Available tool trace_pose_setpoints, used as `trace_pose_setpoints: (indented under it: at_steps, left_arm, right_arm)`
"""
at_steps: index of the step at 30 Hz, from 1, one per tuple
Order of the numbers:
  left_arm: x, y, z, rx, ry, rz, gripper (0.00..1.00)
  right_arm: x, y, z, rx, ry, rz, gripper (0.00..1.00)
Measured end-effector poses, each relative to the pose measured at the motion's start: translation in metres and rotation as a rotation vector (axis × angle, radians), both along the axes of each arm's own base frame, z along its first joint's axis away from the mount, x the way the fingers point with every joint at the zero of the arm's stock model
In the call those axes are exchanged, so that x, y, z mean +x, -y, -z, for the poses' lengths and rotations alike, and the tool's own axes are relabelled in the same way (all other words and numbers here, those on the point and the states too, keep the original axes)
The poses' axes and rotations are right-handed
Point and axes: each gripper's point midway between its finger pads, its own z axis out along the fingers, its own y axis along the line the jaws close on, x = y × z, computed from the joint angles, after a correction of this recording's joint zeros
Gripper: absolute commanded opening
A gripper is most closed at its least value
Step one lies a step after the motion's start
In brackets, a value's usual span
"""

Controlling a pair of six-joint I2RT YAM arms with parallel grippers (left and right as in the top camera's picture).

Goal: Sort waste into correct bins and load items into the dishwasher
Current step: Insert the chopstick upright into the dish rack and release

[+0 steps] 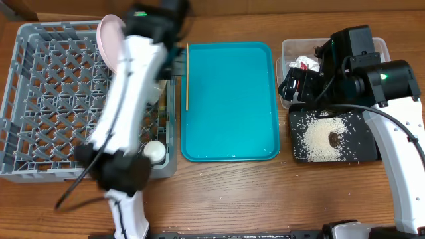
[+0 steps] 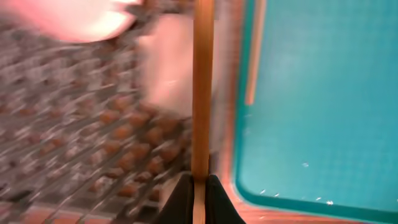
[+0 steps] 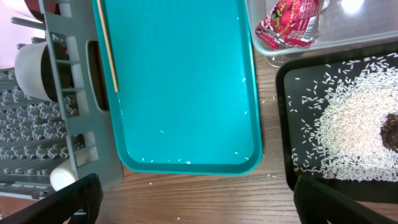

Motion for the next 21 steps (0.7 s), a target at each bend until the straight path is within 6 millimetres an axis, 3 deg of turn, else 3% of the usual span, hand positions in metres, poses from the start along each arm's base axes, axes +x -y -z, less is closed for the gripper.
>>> trace_pose_setpoints:
  at_steps: [3,5,9,13,14,15,16,18,21]
  left_arm:
    - [-0.023,-0.035,-0.017,0.004,0.020,-0.090,0.04]
    - [-0.038,-0.059,-0.011,0.014,0.006,-0.150,0.05]
    - [-0.054,-0.092,0.028,0.020,-0.024,-0.204,0.04]
    - [-0.070,-0.108,0.075,0.026,-0.087,-0.194,0.04]
    - [-0.070,-0.110,0.086,0.024,-0.092,-0.187,0.08]
    - [-0.071,-0.110,0.097,0.027,-0.102,-0.172,0.19]
    - [-0.072,-0.110,0.104,0.026,-0.109,-0.159,0.37]
    - [-0.074,-0.109,0.118,0.026,-0.128,-0.137,0.57]
    - [-0.074,-0.108,0.127,0.026,-0.145,-0.119,0.66]
  right_arm:
    - [0.000,0.000,0.000,0.000,0.002,0.000,1.00]
    - [0.001,0.000,0.000,0.000,0.003,-0.001,1.00]
    - [0.003,0.000,-0.001,0.002,0.011,0.000,1.00]
    - [0.004,-0.001,-0.002,0.004,0.018,0.000,1.00]
    - [0.005,-0.001,-0.002,0.006,0.023,-0.001,1.00]
    - [0.006,-0.002,-0.003,0.009,0.025,-0.001,1.00]
    - [0.006,-0.002,-0.003,0.009,0.026,-0.002,1.00]
    - [0.005,-0.002,-0.003,0.009,0.025,-0.001,1.00]
    - [0.005,-0.002,-0.002,0.009,0.023,-0.001,1.00]
